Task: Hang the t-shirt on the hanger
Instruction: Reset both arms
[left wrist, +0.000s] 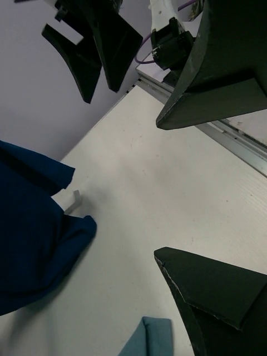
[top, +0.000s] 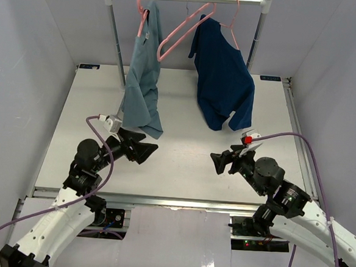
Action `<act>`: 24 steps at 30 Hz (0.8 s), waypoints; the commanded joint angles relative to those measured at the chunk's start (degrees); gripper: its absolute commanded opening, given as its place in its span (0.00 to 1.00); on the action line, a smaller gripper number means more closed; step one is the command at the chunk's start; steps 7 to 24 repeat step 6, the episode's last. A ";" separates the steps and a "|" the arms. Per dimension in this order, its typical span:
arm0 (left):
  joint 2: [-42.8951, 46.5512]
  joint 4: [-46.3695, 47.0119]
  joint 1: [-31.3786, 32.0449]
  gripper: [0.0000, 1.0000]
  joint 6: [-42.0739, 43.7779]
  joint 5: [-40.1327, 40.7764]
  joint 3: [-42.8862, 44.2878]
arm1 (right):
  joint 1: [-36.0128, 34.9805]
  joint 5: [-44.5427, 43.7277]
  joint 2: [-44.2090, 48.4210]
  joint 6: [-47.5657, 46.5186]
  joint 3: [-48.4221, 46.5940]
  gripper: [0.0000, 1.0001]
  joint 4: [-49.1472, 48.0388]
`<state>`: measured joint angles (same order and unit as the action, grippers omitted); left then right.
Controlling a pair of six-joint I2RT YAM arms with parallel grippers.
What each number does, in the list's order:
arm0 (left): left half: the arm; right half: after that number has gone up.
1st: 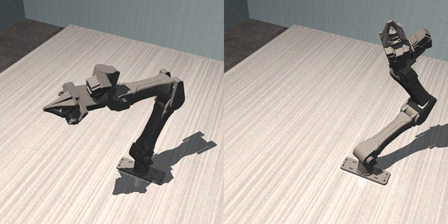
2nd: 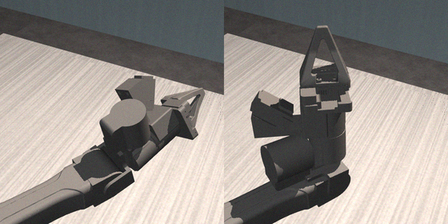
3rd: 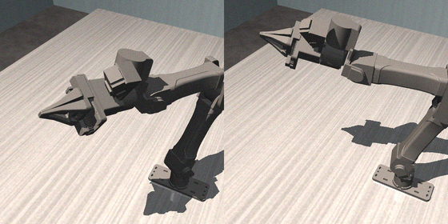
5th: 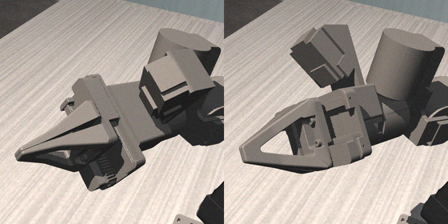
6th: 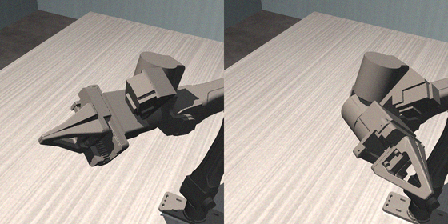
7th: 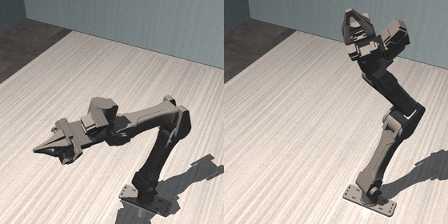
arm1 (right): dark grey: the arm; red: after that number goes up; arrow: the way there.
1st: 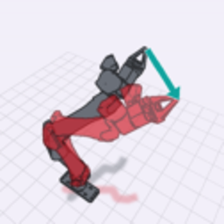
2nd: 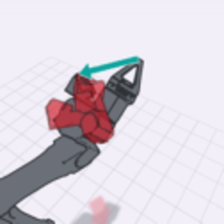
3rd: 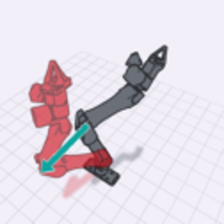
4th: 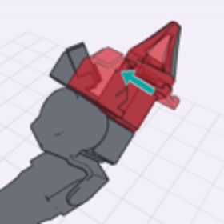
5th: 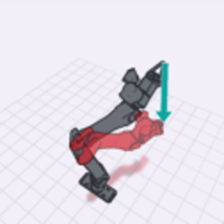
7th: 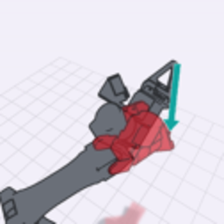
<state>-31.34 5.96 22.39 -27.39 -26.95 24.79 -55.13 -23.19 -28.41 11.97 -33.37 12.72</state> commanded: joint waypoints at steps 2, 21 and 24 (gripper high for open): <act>1.50 5.90 0.11 0.98 -2.01 -2.40 -1.45 | 0.16 -1.42 -0.98 -1.29 -0.52 0.90 -3.01; 1.20 5.99 0.20 0.98 -2.97 -3.59 -1.88 | 0.17 -0.66 0.15 -2.07 -0.47 0.90 -3.53; 1.20 5.99 0.20 0.98 -2.97 -3.59 -1.88 | 0.17 -0.66 0.15 -2.07 -0.47 0.90 -3.53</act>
